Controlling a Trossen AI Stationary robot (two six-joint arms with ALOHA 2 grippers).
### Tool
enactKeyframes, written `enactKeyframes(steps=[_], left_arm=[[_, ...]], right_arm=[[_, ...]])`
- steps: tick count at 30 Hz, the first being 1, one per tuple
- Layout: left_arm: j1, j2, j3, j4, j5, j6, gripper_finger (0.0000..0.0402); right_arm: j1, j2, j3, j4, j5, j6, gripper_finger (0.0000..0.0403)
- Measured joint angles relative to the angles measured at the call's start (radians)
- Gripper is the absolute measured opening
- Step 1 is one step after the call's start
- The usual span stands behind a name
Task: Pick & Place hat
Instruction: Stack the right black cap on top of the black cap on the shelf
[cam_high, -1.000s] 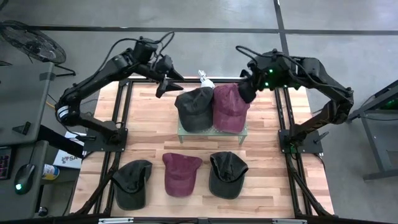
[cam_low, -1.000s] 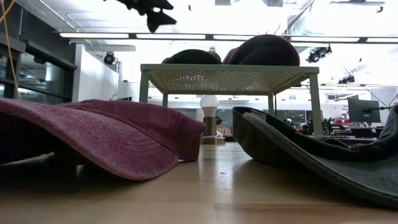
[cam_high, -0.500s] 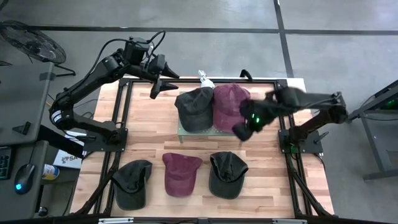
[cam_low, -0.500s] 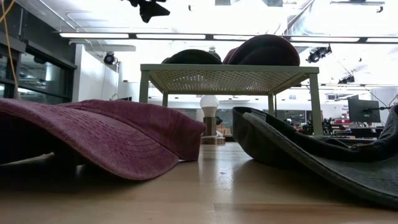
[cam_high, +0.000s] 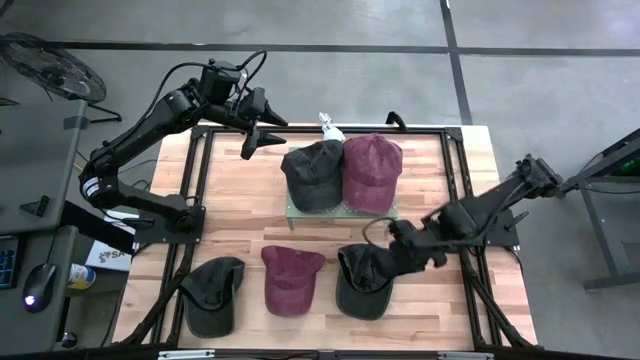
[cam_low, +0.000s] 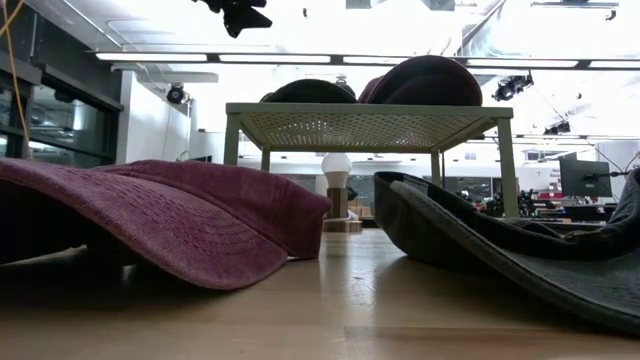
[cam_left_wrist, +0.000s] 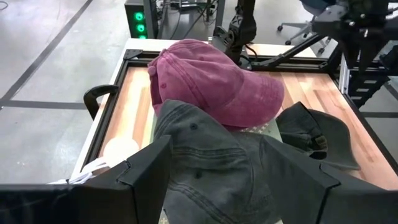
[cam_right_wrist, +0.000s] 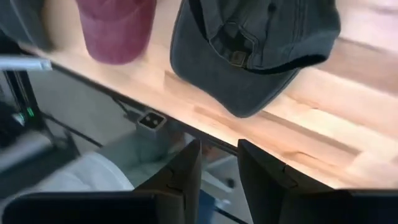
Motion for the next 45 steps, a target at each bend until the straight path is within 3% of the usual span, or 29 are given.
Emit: enactKeyframes(steps=[5, 11, 21, 26, 30, 38, 45], left_arm=[[0.0, 0.0, 0.0, 0.0, 0.0, 0.0, 0.0238], [0.0, 0.0, 0.0, 0.0, 0.0, -0.001, 0.0238], [0.0, 0.0, 0.0, -0.025, -0.018, -0.004, 0.0238], [0.0, 0.0, -0.001, -0.04, -0.035, -0.002, 0.0238], [0.0, 0.0, -0.001, -0.04, -0.035, -0.001, 0.0238], [0.0, 0.0, -0.001, -0.061, -0.067, 0.0, 0.0238], [0.0, 0.0, -0.001, -0.072, -0.072, 0.0, 0.0238]], right_arm=[[0.088, 0.0, -0.078, 0.07, 0.12, 0.201, 0.0097], [0.113, 0.0, -0.208, 0.126, 0.098, 0.239, 0.0111], [0.112, 0.0, -0.48, 0.38, 0.068, 0.297, 0.0233], [0.094, 0.0, -0.61, 0.599, 0.068, 0.31, 0.0268], [0.064, 0.0, -0.675, 0.707, 0.104, 0.295, 0.027], [0.025, 0.0, -0.711, 0.705, 0.115, 0.264, 0.0255], [0.027, 0.0, -0.711, 0.684, 0.094, 0.264, 0.0197]])
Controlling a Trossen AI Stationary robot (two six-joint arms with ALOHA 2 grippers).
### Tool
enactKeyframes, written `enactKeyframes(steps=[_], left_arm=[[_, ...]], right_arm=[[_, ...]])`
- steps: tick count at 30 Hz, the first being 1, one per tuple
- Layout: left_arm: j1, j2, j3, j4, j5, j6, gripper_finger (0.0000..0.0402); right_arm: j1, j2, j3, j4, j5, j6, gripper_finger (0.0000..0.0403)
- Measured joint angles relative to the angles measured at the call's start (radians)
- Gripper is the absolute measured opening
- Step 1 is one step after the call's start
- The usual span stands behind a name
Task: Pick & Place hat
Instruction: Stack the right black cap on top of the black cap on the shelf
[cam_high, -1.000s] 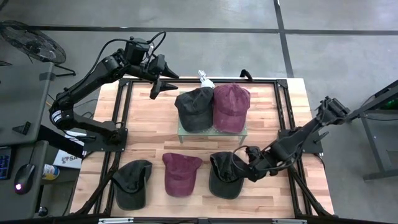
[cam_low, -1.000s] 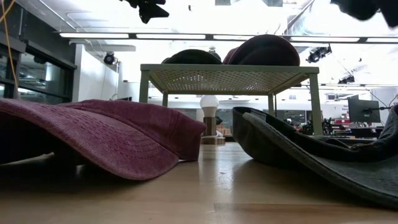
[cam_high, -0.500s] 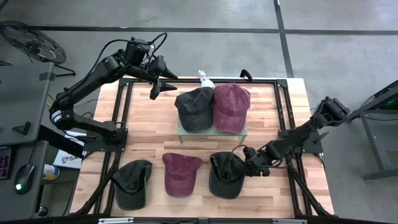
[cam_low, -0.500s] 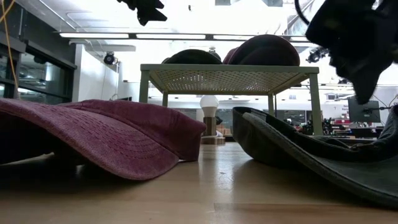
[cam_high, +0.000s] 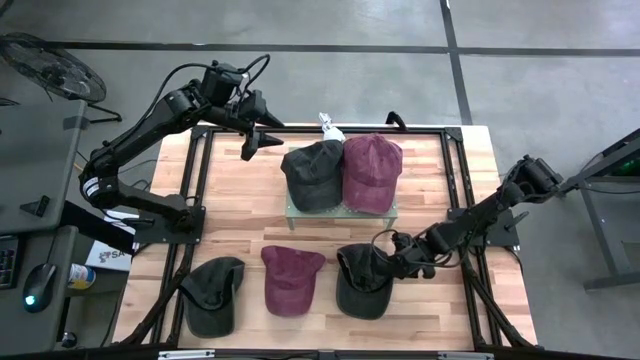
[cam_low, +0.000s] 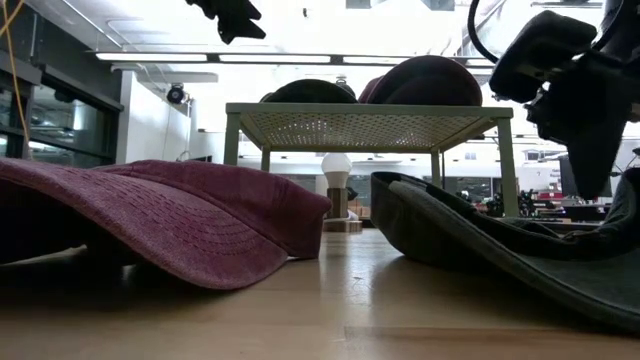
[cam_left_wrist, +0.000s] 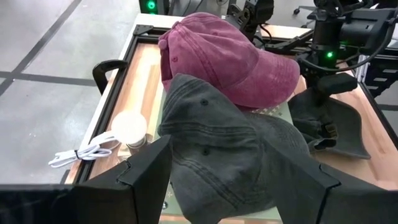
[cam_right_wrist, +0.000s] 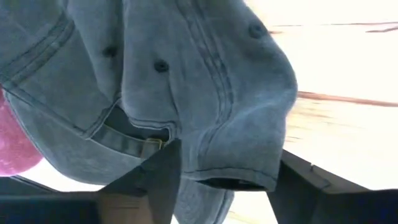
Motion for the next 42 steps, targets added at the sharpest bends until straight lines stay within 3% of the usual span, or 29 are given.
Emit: enactKeyframes(steps=[14, 22, 30, 37, 42], left_arm=[[0.0, 0.0, 0.0, -0.006, 0.0, -0.001, 0.0238], [0.0, 0.0, 0.0, -0.006, 0.015, -0.005, 0.0238], [0.0, 0.0, 0.0, -0.003, 0.08, -0.002, 0.0238], [0.0, 0.0, 0.0, -0.001, 0.175, 0.0, 0.0238], [0.0, 0.0, 0.0, 0.047, 0.321, 0.0, 0.0238]], right_arm=[[0.0, 0.0, 0.002, -0.011, -0.049, -0.078, 0.0013], [0.002, 0.0, 0.089, -0.003, -0.13, -0.209, 0.0008], [0.002, 0.0, 0.299, -0.005, -0.126, -0.516, 0.0008], [0.0, 0.0, 0.547, -0.111, -0.045, -0.78, 0.0008], [-0.009, 0.0, 0.749, -0.296, 0.079, -0.983, 0.0008]])
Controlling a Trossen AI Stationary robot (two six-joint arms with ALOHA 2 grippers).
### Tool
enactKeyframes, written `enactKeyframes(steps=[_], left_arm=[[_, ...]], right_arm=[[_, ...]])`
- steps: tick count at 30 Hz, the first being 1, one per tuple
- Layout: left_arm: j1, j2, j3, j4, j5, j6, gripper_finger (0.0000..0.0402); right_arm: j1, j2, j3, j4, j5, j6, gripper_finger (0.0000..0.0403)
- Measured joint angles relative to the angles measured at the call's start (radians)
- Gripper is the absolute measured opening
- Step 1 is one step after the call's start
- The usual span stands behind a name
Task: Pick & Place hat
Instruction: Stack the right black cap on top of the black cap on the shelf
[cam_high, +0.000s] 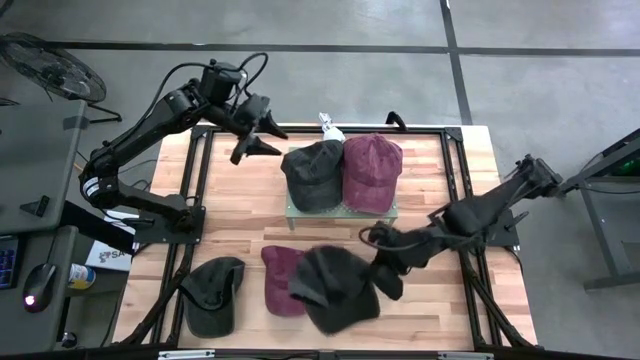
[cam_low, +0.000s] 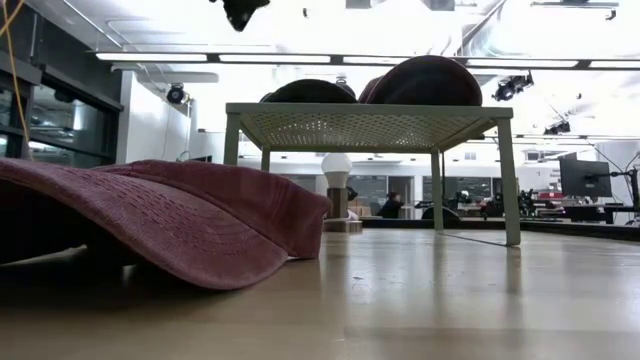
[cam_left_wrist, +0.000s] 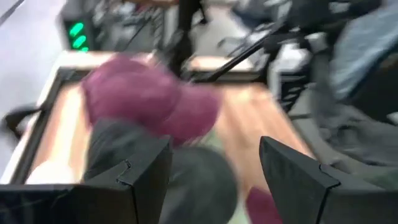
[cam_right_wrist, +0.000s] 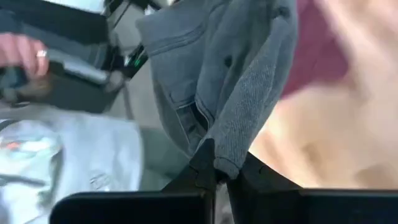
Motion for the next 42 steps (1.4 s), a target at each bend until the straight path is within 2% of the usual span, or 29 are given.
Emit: enactKeyframes(steps=[6, 9, 12, 15, 18, 20, 23, 27, 29, 31, 34, 38, 42], left_arm=[[-0.009, 0.0, 0.0, 0.178, 0.244, 0.044, 0.0238], [-0.025, 0.0, 0.001, 0.278, 0.294, 0.009, 0.0238], [-0.05, 0.0, 0.001, 0.414, 0.242, -0.217, 0.0238], [-0.069, 0.0, 0.002, 0.532, 0.121, -0.444, 0.0238], [-0.081, 0.0, 0.002, 0.608, 0.036, -0.541, 0.0238], [-0.081, 0.0, 0.002, 0.654, 0.057, -0.54, 0.0238], [-0.079, 0.0, 0.002, 0.719, 0.175, -0.501, 0.0238], [-0.079, 0.0, 0.002, 0.82, 0.328, -0.507, 0.0238], [-0.08, -0.001, 0.002, 0.856, 0.35, -0.533, 0.0238], [-0.083, 0.0, 0.002, 0.891, 0.35, -0.561, 0.0238], [-0.112, 0.0, 0.002, 0.957, 0.337, -0.572, 0.0238], [-0.169, 0.006, 0.001, 1.058, 0.229, -0.552, 0.0238], [-0.205, 0.011, 0.002, 1.063, 0.131, -0.499, 0.0238]], right_arm=[[-0.046, 0.0, 0.224, -0.267, 0.146, -0.199, 0.0008], [-0.085, 0.0, 0.319, -0.356, 0.211, -0.292, 0.0008], [-0.125, 0.0, 0.388, -0.395, 0.279, -0.395, 0.0007], [-0.168, 0.0, 0.42, -0.403, 0.313, -0.511, 0.0007], [-0.209, 0.0, 0.43, -0.405, 0.292, -0.627, 0.0007], [-0.237, 0.0, 0.431, -0.403, 0.244, -0.698, 0.0007], [-0.287, 0.0, 0.431, -0.372, 0.119, -0.81, 0.0007], [-0.376, 0.0, 0.431, -0.27, -0.101, -0.98, 0.0007], [-0.433, 0.0, 0.431, -0.213, -0.234, -1.044, 0.0007], [-0.489, 0.0, 0.431, -0.167, -0.346, -1.087, 0.0007], [-0.573, 0.0, 0.431, -0.128, -0.456, -1.119, 0.0007], [-0.668, 0.002, 0.431, -0.092, -0.574, -1.143, 0.0007], [-0.732, 0.003, 0.431, -0.078, -0.683, -1.175, 0.0007]])
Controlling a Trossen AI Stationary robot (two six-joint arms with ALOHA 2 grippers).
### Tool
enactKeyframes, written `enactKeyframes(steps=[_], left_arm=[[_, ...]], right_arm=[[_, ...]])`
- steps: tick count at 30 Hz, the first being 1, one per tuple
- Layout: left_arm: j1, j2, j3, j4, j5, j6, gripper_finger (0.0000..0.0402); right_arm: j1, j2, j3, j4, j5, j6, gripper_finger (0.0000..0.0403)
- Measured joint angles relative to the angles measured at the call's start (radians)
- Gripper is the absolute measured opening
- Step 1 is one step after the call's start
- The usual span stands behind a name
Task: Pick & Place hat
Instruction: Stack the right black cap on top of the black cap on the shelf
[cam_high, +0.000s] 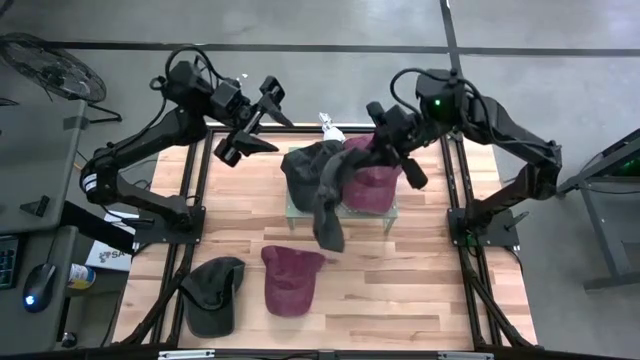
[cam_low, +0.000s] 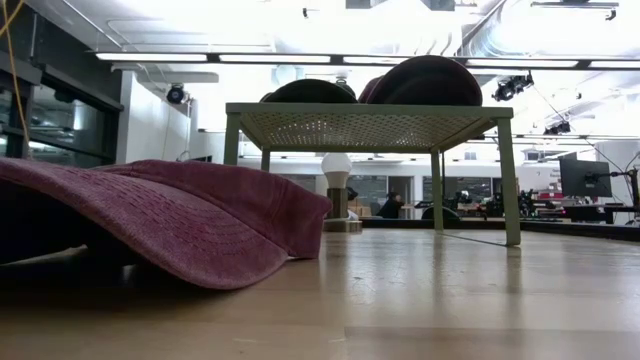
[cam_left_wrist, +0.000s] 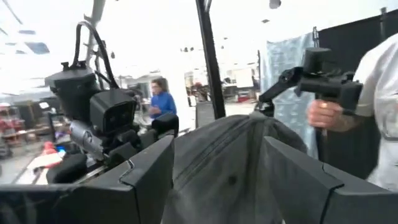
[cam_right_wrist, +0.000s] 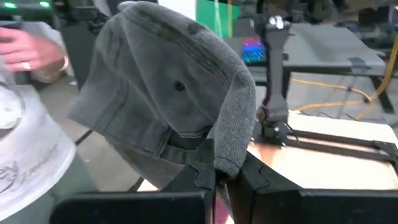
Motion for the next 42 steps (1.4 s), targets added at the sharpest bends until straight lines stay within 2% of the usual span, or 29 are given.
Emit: enactKeyframes(steps=[3, 7, 10, 18, 24, 29, 33, 42], left_arm=[[-0.022, 0.001, 0.0, 0.003, -0.052, 0.029, 0.0238], [-0.054, 0.008, -0.001, 0.0, -0.07, 0.087, 0.0238], [-0.084, 0.012, -0.001, 0.005, -0.091, 0.113, 0.0238], [-0.136, 0.034, -0.001, -0.076, -0.179, 0.135, 0.0238], [-0.136, 0.034, -0.001, -0.174, -0.178, 0.201, 0.0238], [-0.147, 0.035, -0.001, -0.275, -0.184, 0.327, 0.0238], [-0.178, 0.04, -0.001, -0.31, -0.21, 0.457, 0.0238], [-0.262, 0.06, 0.0, -0.411, -0.317, 0.703, 0.0238]], right_arm=[[-0.035, 0.005, 0.0, 0.007, -0.08, -0.02, 0.0007], [-0.07, 0.023, 0.0, 0.017, -0.208, -0.03, 0.0007], [-0.086, 0.045, 0.0, 0.017, -0.259, -0.03, 0.0007], [-0.093, 0.11, 0.0, 0.016, -0.287, -0.039, 0.0007], [-0.093, 0.119, 0.0, 0.017, -0.323, -0.041, 0.0007], [-0.093, 0.119, -0.024, 0.02, -0.384, -0.031, 0.0007], [-0.09, 0.119, -0.077, 0.037, -0.39, -0.013, 0.0007], [-0.085, 0.119, -0.22, 0.233, -0.46, 0.157, 0.0007]])
